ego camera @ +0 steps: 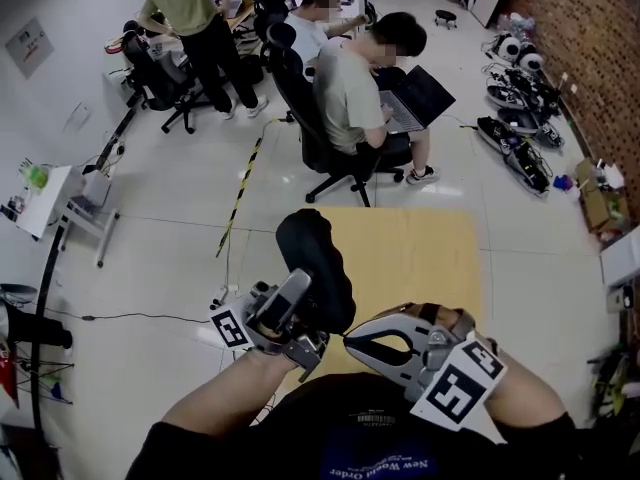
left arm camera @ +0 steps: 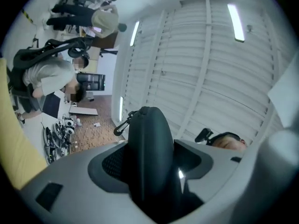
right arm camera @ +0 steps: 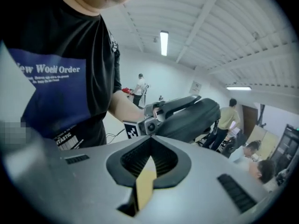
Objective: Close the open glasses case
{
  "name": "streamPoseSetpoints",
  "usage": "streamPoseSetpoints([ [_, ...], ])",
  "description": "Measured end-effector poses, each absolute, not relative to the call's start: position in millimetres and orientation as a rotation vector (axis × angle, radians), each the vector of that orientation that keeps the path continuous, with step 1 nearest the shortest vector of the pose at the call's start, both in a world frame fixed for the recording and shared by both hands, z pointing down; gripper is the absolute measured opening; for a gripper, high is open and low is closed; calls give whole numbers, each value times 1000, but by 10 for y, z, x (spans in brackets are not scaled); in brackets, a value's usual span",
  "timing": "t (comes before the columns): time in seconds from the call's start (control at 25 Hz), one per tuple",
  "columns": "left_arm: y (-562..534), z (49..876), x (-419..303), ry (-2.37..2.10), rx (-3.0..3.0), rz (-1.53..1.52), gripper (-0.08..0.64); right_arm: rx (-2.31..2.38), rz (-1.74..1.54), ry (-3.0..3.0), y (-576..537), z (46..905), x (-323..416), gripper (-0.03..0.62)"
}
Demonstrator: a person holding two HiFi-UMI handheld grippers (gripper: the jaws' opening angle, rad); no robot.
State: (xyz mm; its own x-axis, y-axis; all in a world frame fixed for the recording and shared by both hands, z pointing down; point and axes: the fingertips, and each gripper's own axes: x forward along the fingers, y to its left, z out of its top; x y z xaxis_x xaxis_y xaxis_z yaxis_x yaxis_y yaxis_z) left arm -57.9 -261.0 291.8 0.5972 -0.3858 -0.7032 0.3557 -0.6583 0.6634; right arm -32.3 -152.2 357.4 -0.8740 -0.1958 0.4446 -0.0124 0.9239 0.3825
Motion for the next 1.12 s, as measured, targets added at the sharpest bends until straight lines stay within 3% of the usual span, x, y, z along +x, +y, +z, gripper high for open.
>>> streamPoseSetpoints([
  [0.32, -2867, 3141, -643, -243, 1720, -1207, 298, 474, -917, -2454, -1656, 3756, -426, -12],
  [0.8, -2487, 3102, -551, 24, 2187, -909, 299, 164, -488, -2663, -1666, 3439, 276, -14],
  [1.12, -2168, 3330, -378, 267, 2242, -750, 302, -221, -657, -2544, -1344, 3100, 432, -14],
])
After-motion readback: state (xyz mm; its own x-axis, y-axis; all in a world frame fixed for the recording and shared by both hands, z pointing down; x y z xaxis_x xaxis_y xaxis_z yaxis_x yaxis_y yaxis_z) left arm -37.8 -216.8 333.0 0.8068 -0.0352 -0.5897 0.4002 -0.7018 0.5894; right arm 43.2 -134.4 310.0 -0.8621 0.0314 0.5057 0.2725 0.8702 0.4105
